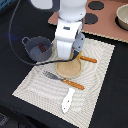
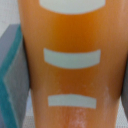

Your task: Interact with the objects in diverse but meaningful ways.

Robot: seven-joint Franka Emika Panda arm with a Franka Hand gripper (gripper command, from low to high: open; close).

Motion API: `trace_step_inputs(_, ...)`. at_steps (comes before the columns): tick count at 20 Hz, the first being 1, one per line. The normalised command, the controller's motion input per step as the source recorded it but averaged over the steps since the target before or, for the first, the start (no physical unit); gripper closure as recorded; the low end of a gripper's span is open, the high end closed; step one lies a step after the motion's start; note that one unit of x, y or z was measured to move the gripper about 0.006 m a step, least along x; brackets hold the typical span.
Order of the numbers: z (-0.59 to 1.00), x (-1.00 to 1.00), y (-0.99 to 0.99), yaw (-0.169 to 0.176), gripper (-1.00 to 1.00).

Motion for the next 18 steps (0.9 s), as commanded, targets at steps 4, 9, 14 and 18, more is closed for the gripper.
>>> trace_step_inputs(4,0.04,0.54,-0.51,-0.051,1.0)
trace_step_inputs(9,0.18,0.68,-0.21,-0.019,1.0)
trace_step_inputs(14,0.02,0.32,-0.11,0.006,1.0)
trace_step_inputs(18,-0.01,-0.04,0.06,0.05,1.0)
